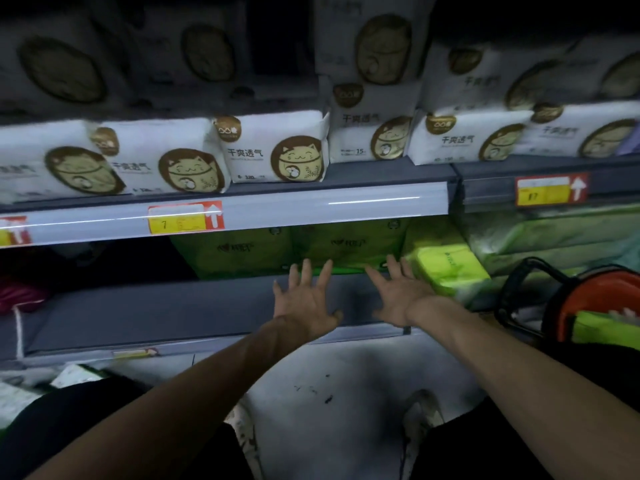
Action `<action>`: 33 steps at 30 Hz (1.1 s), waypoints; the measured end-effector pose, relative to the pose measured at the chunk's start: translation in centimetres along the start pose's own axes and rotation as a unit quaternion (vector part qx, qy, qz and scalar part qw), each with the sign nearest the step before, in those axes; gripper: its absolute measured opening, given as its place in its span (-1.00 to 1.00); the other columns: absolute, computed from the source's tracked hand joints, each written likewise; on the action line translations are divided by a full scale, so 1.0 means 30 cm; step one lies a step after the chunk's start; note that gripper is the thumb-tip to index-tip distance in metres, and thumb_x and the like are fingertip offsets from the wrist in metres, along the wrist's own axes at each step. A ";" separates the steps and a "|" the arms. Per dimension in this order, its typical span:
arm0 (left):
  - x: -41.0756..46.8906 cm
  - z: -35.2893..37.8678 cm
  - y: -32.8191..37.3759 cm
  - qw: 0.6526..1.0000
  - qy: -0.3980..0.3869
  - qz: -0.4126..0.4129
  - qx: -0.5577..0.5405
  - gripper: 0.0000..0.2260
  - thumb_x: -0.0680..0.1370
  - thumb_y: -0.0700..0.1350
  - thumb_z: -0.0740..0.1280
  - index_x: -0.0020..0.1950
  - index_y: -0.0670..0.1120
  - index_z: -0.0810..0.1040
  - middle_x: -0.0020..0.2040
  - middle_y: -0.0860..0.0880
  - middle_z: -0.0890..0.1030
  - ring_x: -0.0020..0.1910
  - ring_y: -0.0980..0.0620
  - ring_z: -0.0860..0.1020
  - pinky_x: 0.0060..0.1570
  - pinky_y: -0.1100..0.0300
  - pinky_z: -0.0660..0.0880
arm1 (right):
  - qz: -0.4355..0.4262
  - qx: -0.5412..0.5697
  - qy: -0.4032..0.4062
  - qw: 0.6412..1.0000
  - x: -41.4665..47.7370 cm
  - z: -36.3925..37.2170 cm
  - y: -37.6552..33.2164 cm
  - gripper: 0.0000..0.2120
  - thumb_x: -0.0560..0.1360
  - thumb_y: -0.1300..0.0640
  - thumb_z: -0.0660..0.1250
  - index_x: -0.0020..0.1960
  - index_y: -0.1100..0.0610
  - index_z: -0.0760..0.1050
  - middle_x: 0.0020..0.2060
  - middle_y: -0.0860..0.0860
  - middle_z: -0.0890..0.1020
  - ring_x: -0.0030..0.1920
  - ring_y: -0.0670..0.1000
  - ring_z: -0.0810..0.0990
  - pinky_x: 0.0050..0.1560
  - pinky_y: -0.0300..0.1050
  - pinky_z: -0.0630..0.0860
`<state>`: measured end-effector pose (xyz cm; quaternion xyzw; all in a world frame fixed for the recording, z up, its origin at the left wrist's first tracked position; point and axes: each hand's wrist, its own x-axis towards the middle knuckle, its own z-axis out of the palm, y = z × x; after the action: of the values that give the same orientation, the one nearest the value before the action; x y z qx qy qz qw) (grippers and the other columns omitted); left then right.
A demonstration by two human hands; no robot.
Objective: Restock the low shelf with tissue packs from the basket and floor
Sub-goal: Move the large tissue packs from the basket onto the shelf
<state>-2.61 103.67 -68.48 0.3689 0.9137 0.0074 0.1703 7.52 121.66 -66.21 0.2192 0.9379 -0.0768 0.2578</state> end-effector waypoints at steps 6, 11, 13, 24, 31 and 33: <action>-0.122 -0.056 -0.008 1.000 0.011 0.025 -0.009 -0.15 0.55 0.41 0.21 0.67 0.23 -0.22 0.71 -0.10 -0.09 0.67 -0.22 -0.11 0.55 -0.38 0.02 | 0.001 0.012 0.015 1.000 -0.185 -0.020 0.064 0.03 0.50 -0.32 0.37 0.65 -0.17 -0.28 0.65 0.11 -0.26 0.64 0.24 -0.23 0.60 0.19 0.12; -0.182 -0.099 0.079 0.997 0.019 0.036 -0.062 -0.15 0.54 0.41 0.21 0.67 0.22 -0.17 0.71 -0.08 -0.03 0.67 -0.21 -0.04 0.56 -0.37 0.03 | 0.010 0.019 0.042 0.999 -0.360 -0.060 0.136 0.05 0.46 -0.39 0.36 0.66 -0.15 -0.24 0.65 0.15 -0.21 0.65 0.26 -0.18 0.58 0.21 0.14; -0.195 -0.110 0.133 0.996 0.019 0.048 -0.074 -0.15 0.53 0.43 0.20 0.68 0.21 -0.15 0.70 -0.09 0.00 0.67 -0.20 -0.01 0.56 -0.34 0.04 | 0.009 0.031 0.058 0.998 -0.423 -0.066 0.168 0.04 0.46 -0.41 0.35 0.67 -0.15 -0.22 0.66 0.16 -0.19 0.64 0.27 -0.17 0.58 0.24 0.14; -0.203 -0.086 0.470 0.968 0.089 0.216 -0.089 -0.23 0.52 0.32 0.23 0.67 0.13 0.09 0.57 -0.06 0.34 0.53 -0.13 0.32 0.48 -0.07 0.30 | 0.000 0.064 0.177 0.982 -0.719 0.201 0.397 -0.26 0.57 -0.14 0.31 0.65 -0.09 0.08 0.64 0.11 0.09 0.64 0.17 0.05 0.53 0.12 0.30; -0.210 0.032 0.703 0.936 0.134 0.297 -0.135 -0.36 0.58 0.26 0.27 0.62 0.09 0.28 0.42 0.00 0.51 0.37 -0.08 0.49 0.28 -0.03 0.49 | 0.115 0.130 0.245 0.954 -0.827 0.304 0.669 -0.25 0.61 -0.26 0.22 0.67 -0.10 -0.02 0.60 0.18 0.21 0.60 0.24 0.16 0.54 0.12 0.25; -0.205 0.055 0.766 0.919 0.171 0.346 -0.085 -0.38 0.59 0.24 0.26 0.61 0.06 0.30 0.33 -0.03 0.56 0.29 -0.12 0.53 0.22 -0.02 0.50 | 0.156 0.161 0.255 0.941 -0.844 0.341 0.735 -0.29 0.63 -0.29 0.14 0.67 -0.07 0.01 0.58 0.21 0.22 0.59 0.25 0.17 0.51 0.15 0.27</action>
<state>17.46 116.06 -64.95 0.6391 0.7403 0.2065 0.0286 41.59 129.28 -62.53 0.4136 0.9014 -0.1266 -0.0201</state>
